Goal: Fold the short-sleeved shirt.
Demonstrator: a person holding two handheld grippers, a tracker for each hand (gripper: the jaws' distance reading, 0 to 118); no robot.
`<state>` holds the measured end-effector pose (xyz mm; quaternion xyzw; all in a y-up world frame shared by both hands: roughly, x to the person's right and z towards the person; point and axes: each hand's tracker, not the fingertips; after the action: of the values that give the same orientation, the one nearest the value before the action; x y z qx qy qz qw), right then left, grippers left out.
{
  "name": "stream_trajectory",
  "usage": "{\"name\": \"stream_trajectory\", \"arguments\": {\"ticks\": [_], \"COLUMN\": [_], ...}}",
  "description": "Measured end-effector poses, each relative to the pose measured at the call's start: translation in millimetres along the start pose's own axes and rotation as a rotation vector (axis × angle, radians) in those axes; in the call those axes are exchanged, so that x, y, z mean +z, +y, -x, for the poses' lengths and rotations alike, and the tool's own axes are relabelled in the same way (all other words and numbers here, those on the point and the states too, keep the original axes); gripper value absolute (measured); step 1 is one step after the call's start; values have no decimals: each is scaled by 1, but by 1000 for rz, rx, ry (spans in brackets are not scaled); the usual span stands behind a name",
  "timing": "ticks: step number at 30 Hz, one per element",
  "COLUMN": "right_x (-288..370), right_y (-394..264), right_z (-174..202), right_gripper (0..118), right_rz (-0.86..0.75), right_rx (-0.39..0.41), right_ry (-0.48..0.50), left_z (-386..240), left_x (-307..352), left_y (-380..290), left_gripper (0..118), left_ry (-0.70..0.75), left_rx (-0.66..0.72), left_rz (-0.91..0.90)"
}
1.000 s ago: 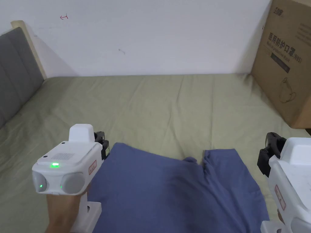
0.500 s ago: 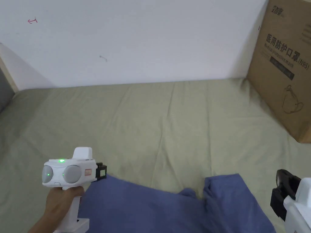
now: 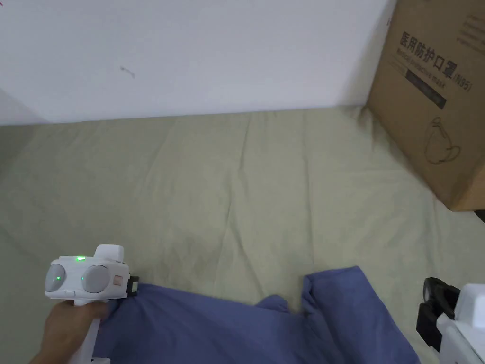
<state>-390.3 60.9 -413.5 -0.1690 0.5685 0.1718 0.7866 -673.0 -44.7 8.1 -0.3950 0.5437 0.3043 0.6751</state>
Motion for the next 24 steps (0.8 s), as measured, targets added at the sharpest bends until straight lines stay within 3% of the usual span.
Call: {"name": "stream_trajectory", "arguments": {"ticks": [3, 4, 5, 7, 8, 9, 11, 14, 17, 18, 19, 20, 24], "right_x": [-20, -31, -40, -60, -69, -75, -93, -113, -114, -111, -106, -103, -65], "right_y": [-9, -13, -19, -32, -38, -45, -57, -76, -84, -85, -82, -78, -52], "right_z": [-10, -14, -16, -19, -19, -18, -18, -15, -6, -5, -2, 1, 20], "right_gripper": [2, 12, 34, 92, 102, 102, 102, 84, 45, 36, 7, 2, 2], "right_rz": [129, 193, 242, 335, 379, 391, 444, 534, 594, 589, 563, 570, 503], "right_rx": [-26, -27, -31, -39, -37, -45, -18, 13, 9, -18, -45, -26, 52], "right_ry": [8, 17, 29, 29, 31, 24, -5, -16, -12, 37, 41, 22, 25], "left_z": [-1, -1, -1, 7, 8, 9, 4, 7, 17, 18, 15, 16, 20], "left_x": [6, 18, 29, 38, 46, 55, 86, 105, 102, 104, 109, 112, 124], "left_y": [0, -1, -3, -4, -6, -7, -11, -14, -17, -18, -20, -21, -31], "left_gripper": [0, 0, 0, 0, 0, 0, 0, 0, 0, 0, 0, 0, 0], "left_ry": [17, 0, 3, -30, -34, -38, -47, -56, -58, -58, -57, -56, -44], "left_rx": [-19, -7, 2, 17, 18, 19, 24, 37, 36, 38, 40, 45, 62], "left_rz": [-38, -85, -94, -120, -129, -139, -162, -184, -196, -212, -214, -215, -234]}}
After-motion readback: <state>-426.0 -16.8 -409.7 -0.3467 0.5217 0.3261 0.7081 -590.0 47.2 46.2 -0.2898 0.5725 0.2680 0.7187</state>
